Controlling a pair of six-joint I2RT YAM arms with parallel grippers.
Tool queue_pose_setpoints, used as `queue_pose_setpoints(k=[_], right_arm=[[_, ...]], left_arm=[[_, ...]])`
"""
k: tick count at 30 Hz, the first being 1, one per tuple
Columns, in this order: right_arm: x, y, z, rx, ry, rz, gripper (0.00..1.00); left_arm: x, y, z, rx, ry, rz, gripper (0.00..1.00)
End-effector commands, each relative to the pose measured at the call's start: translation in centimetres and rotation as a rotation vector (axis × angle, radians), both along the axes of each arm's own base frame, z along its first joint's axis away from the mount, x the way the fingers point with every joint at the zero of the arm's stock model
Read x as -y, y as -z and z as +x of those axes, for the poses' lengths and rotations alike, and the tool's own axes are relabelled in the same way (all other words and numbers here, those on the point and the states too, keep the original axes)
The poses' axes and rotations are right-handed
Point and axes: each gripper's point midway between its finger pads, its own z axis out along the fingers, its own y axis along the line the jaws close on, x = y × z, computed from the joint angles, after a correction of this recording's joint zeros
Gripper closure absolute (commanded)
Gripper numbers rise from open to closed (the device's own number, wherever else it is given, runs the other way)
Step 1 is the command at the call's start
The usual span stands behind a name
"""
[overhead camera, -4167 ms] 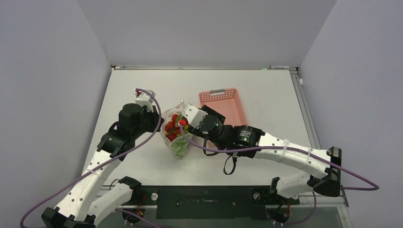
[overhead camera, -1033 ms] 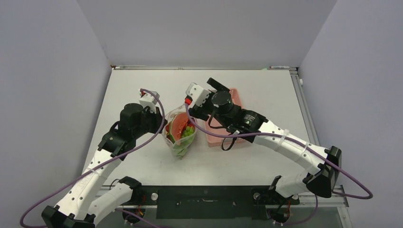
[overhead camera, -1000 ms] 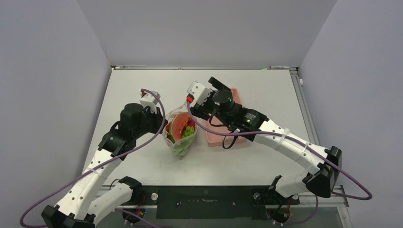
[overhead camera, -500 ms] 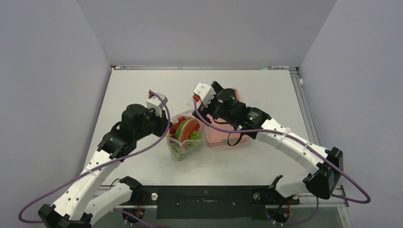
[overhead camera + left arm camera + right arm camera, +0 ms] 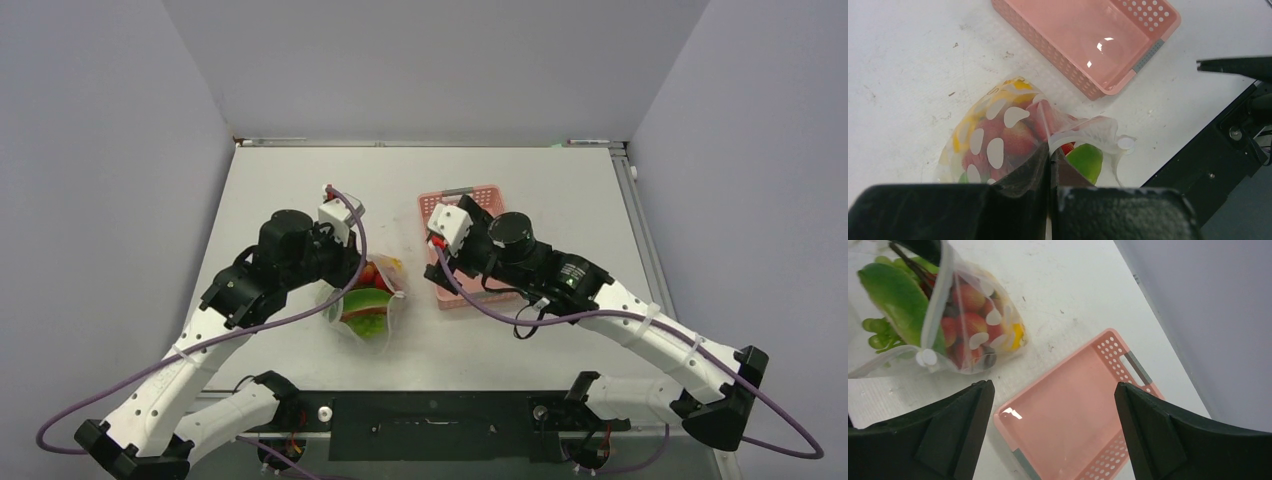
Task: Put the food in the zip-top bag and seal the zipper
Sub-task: Zip the zipper food storage bag at the center of the board.
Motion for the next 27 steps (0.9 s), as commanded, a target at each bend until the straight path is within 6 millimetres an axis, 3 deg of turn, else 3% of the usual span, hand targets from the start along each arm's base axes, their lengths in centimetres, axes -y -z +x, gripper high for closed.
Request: queue_pose_setpoints(k=[1, 4, 9, 16, 27], right_arm=[[-1.3, 0.3, -4.1, 0.038, -0.165, -0.021, 0.05], [-1.5, 1.0, -6.3, 0.091, -0.253, -0.052, 0.06], [-1.6, 1.2, -8.2, 0.173, -0.345, -0.043, 0.07], [-1.9, 0.8, -9.1, 0.235, -0.405, -0.033, 0.09], [-4.4, 1.2, -11.7, 0.234, -0.557, -0.01, 0.26]], left_arm=[[0.5, -4.8, -0.1, 0.108, 0.03, -0.065, 1.0], [0.2, -5.2, -0.3, 0.112, 0.027, -0.063, 1.0], [0.7, -5.8, -1.3, 0.105, 0.079, -0.084, 1.0], [1.4, -6.8, -2.6, 0.09, 0.153, -0.111, 1.0], [2.1, -7.4, -4.0, 0.057, 0.219, -0.137, 1.0]])
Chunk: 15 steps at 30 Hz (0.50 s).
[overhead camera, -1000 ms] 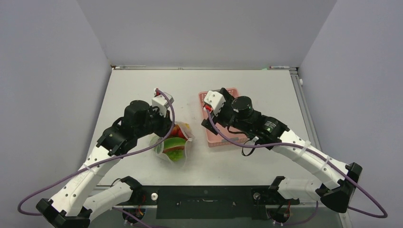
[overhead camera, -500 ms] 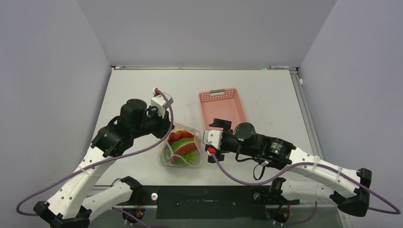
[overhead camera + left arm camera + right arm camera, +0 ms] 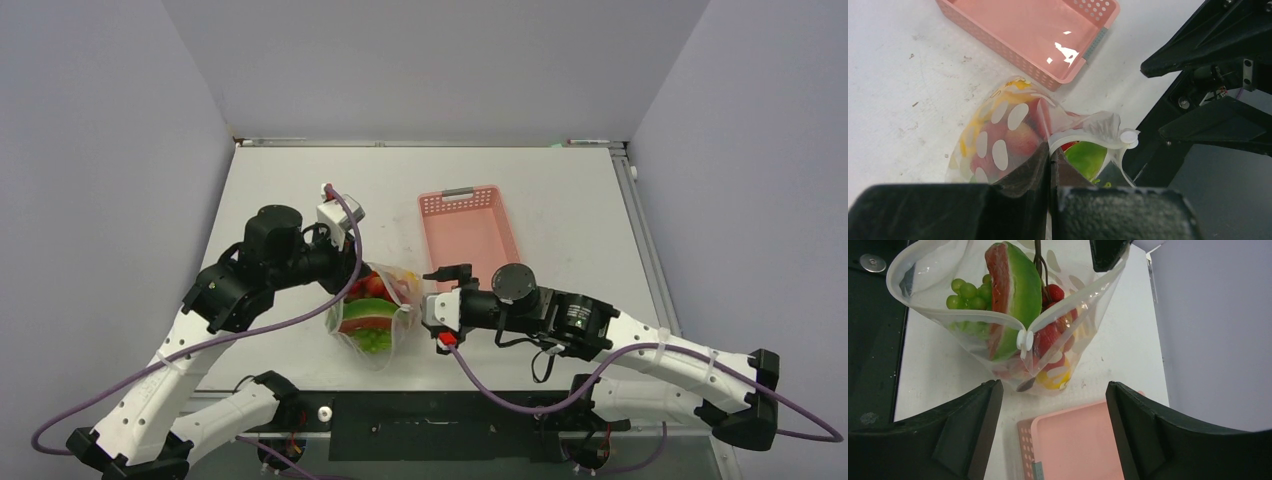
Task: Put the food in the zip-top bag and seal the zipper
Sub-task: Zip the zipper food storage bag at the center of the board.
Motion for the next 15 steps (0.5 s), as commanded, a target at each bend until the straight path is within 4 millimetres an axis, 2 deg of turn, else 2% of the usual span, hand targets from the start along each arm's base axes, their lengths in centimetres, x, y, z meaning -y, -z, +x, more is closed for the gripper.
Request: queue_pose_setpoints(k=[1, 5, 15], right_arm=[[-1.9, -1.0, -1.6, 0.011, -0.102, 0.051, 0.27], [-2.5, -0.6, -2.0, 0.009, -0.111, 0.036, 0.32], [-2.8, 0.5, -1.8, 0.019, -0.091, -0.008, 0.53]], left_arm=[[1.0, -4.0, -0.7, 0.081, 0.063, -0.091, 1.0], [1.3, -4.2, -1.1, 0.078, 0.09, -0.107, 1.0], [1.5, -4.0, -1.5, 0.066, 0.111, -0.116, 1.0]])
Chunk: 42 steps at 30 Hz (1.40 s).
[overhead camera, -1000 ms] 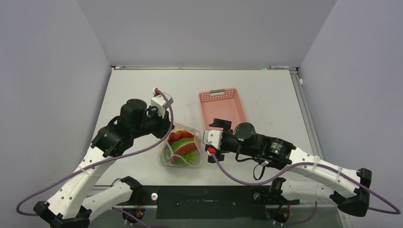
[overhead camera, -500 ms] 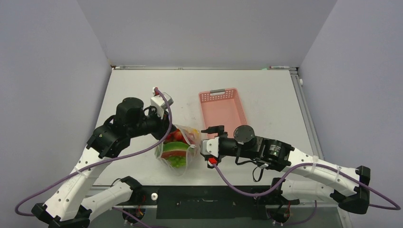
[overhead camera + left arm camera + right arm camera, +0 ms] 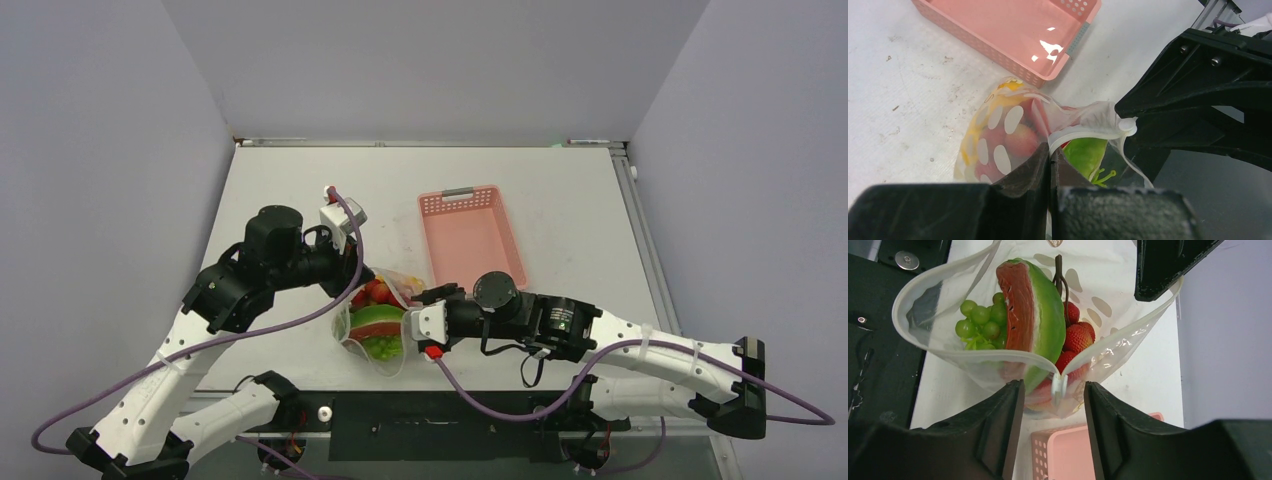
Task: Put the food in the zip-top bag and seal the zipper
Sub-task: Zip the zipper food storage bag at the center of the board.
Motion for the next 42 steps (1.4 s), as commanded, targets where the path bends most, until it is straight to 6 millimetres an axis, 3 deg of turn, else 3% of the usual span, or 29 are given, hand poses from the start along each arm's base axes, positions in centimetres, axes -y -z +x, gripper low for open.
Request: queue_pose_setpoints(k=[1, 15, 26, 32, 42], right_arm=[[-0.6, -1.5, 0.2, 0.031, 0.0, 0.048, 0.55], [-1.2, -1.2, 0.4, 0.034, 0.003, 0.04, 0.62], [-0.8, -1.2, 0.3, 0.034, 0.017, 0.027, 0.83], [-0.8, -2.3, 0.5, 0.021, 0.041, 0.038, 0.94], [-0.7, -3.4, 0.6, -0.037, 0.082, 0.026, 0.95]], left_arm=[[0.9, -3.9, -0.3, 0.095, 0.047, -0.097, 1.0], [1.1, -4.1, -0.7, 0.09, 0.067, -0.109, 1.0], [1.1, -3.8, -0.7, 0.085, 0.067, -0.106, 1.0], [0.7, -2.9, -0.6, 0.071, 0.044, -0.083, 1.0], [0.6, -1.4, -1.9, 0.07, 0.074, -0.119, 1.0]])
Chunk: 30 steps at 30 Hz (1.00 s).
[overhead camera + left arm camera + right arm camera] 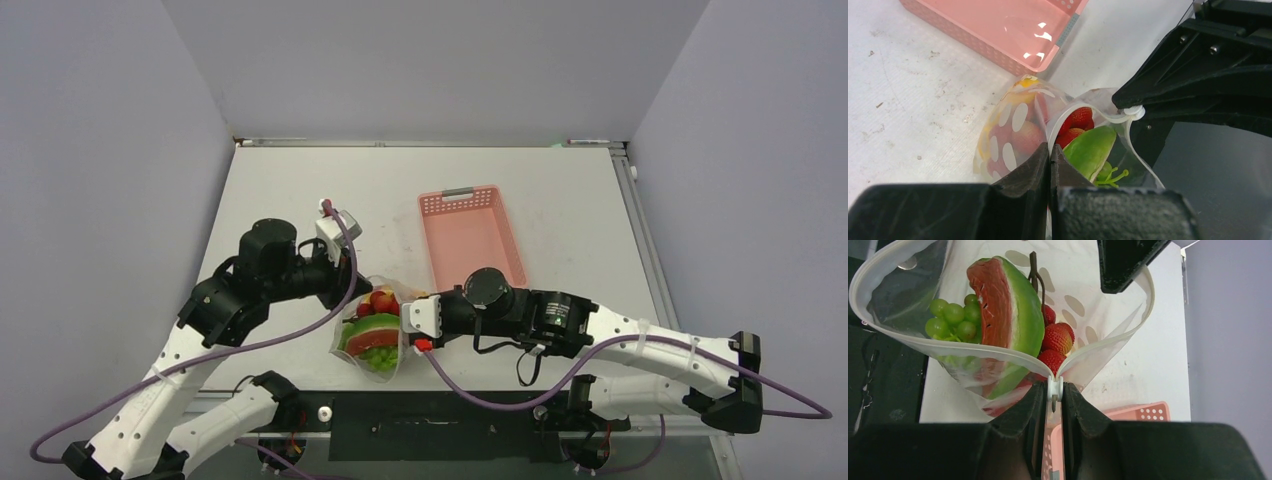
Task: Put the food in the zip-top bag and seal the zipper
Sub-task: Zip the zipper food storage bag at the center of the board.
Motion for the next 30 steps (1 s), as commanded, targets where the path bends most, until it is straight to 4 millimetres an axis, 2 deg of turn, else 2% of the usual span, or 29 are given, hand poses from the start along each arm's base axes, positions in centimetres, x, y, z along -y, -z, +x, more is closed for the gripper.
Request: queue_pose_setpoints(k=[1, 9, 12, 16, 19, 25, 28, 30], right_arm=[[-0.7, -2.9, 0.3, -0.018, 0.034, 0.06, 0.95], [-0.7, -3.4, -0.1, -0.071, 0.046, 0.051, 0.95], [-0.4, -4.2, -0.5, -0.076, 0.033, 0.075, 0.95], [-0.1, -5.0, -0.8, -0.087, 0.031, 0.099, 0.95], [0.1, -5.3, -1.2, -0.108, 0.025, 0.103, 0.95], [0.2, -5.7, -2.0, -0.156, 0.007, 0.105, 0.95], [0.1, -6.1, -2.6, -0.174, -0.016, 0.114, 0.95], [0.0, -6.3, -2.8, -0.186, -0.028, 0.119, 0.95]], left_arm=[[0.8, -1.8, -0.7, 0.074, 0.046, -0.098, 1.0], [0.6, -1.1, -2.1, 0.095, 0.07, -0.154, 0.94], [0.3, -0.9, -2.5, 0.106, 0.068, -0.165, 0.88], [0.0, -1.2, -2.9, 0.137, 0.066, -0.18, 0.75], [-0.3, -1.9, -2.9, 0.177, 0.052, -0.202, 0.61], [-0.1, -5.1, -3.7, 0.306, 0.095, -0.306, 0.38], [0.0, -6.4, -3.9, 0.368, 0.113, -0.348, 0.3], [0.3, -6.9, -4.0, 0.393, 0.134, -0.367, 0.28]])
